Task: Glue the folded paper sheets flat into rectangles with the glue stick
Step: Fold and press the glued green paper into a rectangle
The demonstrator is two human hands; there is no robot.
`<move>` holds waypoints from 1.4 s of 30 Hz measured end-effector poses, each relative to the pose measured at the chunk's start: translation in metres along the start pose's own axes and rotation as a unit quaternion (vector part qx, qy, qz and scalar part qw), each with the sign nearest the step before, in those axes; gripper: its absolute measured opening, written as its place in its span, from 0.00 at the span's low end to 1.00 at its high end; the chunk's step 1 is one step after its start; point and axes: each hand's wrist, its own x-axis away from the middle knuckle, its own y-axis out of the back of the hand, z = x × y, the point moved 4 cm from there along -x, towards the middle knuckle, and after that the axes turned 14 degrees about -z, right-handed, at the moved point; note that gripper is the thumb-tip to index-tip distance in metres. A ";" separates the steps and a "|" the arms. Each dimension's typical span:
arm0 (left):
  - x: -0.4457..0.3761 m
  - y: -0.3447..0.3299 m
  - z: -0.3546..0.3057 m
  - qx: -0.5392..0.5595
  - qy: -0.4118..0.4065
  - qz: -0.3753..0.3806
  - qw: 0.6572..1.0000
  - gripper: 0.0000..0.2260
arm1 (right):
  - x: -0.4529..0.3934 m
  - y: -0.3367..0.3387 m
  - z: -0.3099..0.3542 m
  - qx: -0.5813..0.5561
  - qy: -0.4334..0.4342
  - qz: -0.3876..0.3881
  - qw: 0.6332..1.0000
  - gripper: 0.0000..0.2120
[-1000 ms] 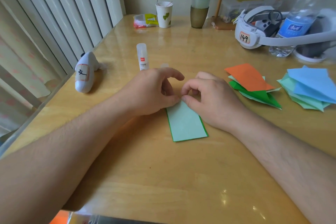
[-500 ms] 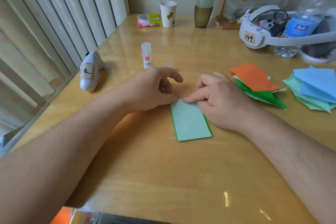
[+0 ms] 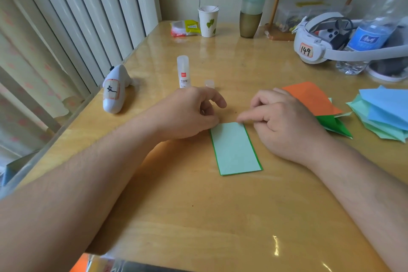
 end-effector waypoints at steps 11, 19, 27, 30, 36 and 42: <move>-0.001 0.005 0.001 -0.005 -0.019 0.016 1.000 0.08 | 0.000 -0.002 -0.007 -0.042 -0.083 0.036 0.995 0.16; 0.004 -0.008 -0.002 -0.044 -0.101 0.074 0.991 0.34 | -0.010 0.003 0.011 0.052 -0.125 0.144 0.980 0.20; 0.006 -0.006 -0.004 -0.051 -0.094 0.074 0.992 0.34 | -0.011 -0.002 0.022 0.090 -0.190 0.123 0.970 0.18; 0.007 -0.003 -0.007 -0.084 -0.082 0.071 0.991 0.32 | -0.013 0.000 0.027 0.089 -0.230 0.116 0.962 0.18; 0.010 0.002 -0.008 -0.174 -0.037 0.077 0.981 0.33 | -0.010 -0.006 0.022 0.029 -0.294 0.086 0.951 0.16; 0.013 0.004 -0.011 -0.200 -0.018 0.083 0.976 0.34 | -0.006 -0.013 0.017 -0.001 -0.282 0.102 0.954 0.06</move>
